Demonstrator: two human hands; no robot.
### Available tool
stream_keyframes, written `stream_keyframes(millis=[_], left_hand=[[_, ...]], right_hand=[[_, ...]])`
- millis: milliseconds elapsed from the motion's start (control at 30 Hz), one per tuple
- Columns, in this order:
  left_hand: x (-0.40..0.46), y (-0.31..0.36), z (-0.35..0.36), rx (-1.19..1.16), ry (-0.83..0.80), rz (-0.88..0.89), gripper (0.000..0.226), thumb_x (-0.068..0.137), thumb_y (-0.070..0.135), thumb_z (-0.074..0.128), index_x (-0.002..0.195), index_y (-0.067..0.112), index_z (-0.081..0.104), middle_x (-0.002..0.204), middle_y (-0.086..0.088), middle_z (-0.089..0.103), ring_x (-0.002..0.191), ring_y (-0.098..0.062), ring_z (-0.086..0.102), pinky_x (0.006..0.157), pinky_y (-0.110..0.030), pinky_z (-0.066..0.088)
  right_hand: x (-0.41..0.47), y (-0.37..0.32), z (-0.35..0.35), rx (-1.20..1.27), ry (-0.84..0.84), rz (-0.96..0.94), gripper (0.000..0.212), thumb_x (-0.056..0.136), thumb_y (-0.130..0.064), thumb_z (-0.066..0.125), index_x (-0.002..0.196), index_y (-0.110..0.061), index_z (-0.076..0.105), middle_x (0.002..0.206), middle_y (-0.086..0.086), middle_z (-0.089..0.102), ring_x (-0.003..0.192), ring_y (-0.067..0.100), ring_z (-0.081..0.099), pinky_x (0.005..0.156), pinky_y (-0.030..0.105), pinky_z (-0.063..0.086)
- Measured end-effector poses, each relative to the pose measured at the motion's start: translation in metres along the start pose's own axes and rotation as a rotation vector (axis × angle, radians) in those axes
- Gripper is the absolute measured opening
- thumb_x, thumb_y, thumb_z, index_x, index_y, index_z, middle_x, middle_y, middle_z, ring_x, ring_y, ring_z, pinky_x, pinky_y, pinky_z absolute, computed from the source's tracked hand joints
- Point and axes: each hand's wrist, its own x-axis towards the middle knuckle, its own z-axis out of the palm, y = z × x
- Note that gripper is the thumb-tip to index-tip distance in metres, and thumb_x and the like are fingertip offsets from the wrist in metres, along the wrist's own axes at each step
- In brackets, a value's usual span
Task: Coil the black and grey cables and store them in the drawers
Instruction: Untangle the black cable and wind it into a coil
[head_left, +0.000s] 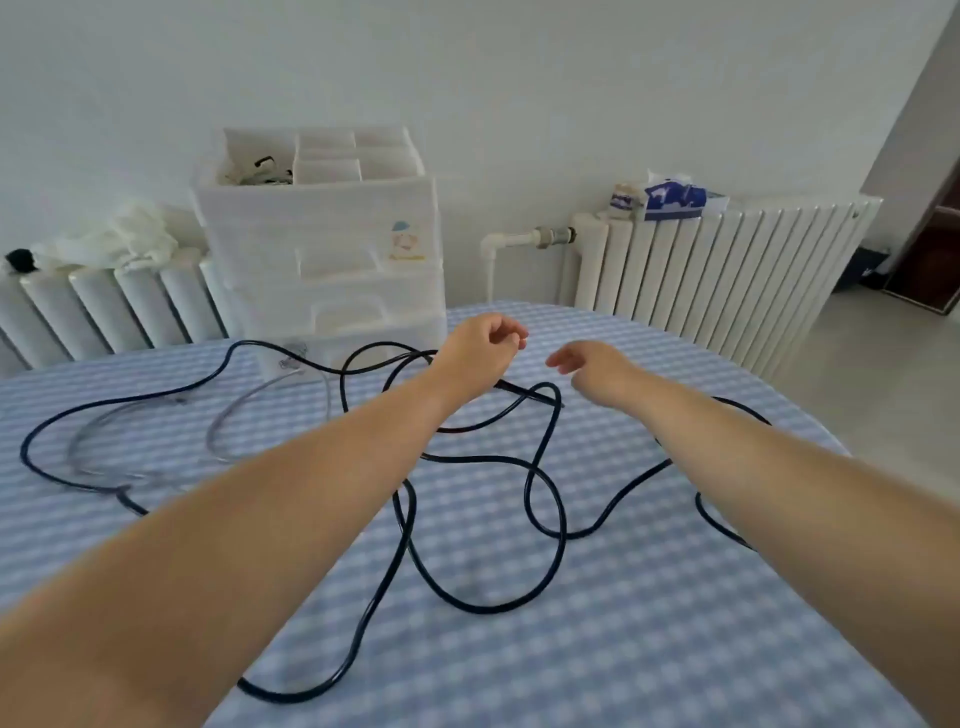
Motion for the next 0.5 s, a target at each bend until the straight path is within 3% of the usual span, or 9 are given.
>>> stream_keyframes(millis=[100,167,233,300,400,500], left_hand=[[-0.009,-0.002,-0.003,0.02,0.016,0.003,0.018,0.096,0.013,0.048,0.09,0.022,0.063,0.094,0.005,0.068,0.089,-0.016,0.063,0.081,-0.03,0.049],[-0.012,-0.001,-0.006,0.022,-0.005,0.005,0.017,0.096,0.015,0.049,0.088,0.024,0.062,0.095,0.005,0.068,0.093,-0.018,0.064,0.083,-0.031,0.05],[-0.012,-0.002,-0.008,0.136,-0.046,0.059,0.013,0.095,0.019,0.052,0.094,0.022,0.064,0.101,0.004,0.068,0.097,-0.013,0.063,0.084,-0.025,0.048],[-0.012,-0.004,-0.009,0.274,-0.107,0.103,0.016,0.095,0.023,0.053,0.103,0.018,0.066,0.107,0.003,0.068,0.101,-0.012,0.061,0.088,-0.025,0.044],[-0.015,-0.008,-0.005,0.567,-0.178,0.148,0.025,0.096,0.03,0.049,0.109,0.015,0.066,0.11,-0.002,0.068,0.103,-0.021,0.061,0.087,-0.032,0.046],[-0.021,-0.014,-0.002,0.984,-0.174,0.293,0.035,0.098,0.039,0.04,0.106,0.018,0.066,0.103,-0.003,0.067,0.097,-0.026,0.059,0.076,-0.033,0.042]], right_hand=[[-0.012,0.016,0.013,-0.242,-0.146,-0.002,0.043,0.096,-0.001,0.041,0.131,-0.02,0.056,0.146,0.007,0.045,0.129,0.026,0.046,0.088,0.024,0.038],[-0.017,0.024,0.019,-0.29,-0.197,-0.018,0.024,0.099,-0.015,0.046,0.116,-0.019,0.063,0.138,0.007,0.053,0.122,0.026,0.051,0.09,0.027,0.036],[-0.019,0.027,0.019,-0.317,-0.192,-0.031,0.02,0.101,-0.019,0.044,0.107,-0.015,0.063,0.128,0.009,0.059,0.116,0.027,0.054,0.086,0.026,0.035],[-0.021,0.027,0.019,-0.274,-0.062,-0.056,0.029,0.103,-0.023,0.038,0.113,-0.009,0.061,0.124,0.01,0.061,0.112,0.028,0.056,0.085,0.029,0.039],[-0.032,0.016,0.016,0.068,0.264,-0.215,0.025,0.1,-0.025,0.046,0.115,-0.013,0.062,0.115,0.0,0.063,0.103,0.015,0.058,0.087,0.027,0.044],[-0.054,-0.005,0.011,-0.004,0.259,-0.506,0.014,0.094,-0.025,0.054,0.105,-0.021,0.062,0.102,-0.009,0.066,0.092,0.005,0.06,0.083,0.027,0.05]])
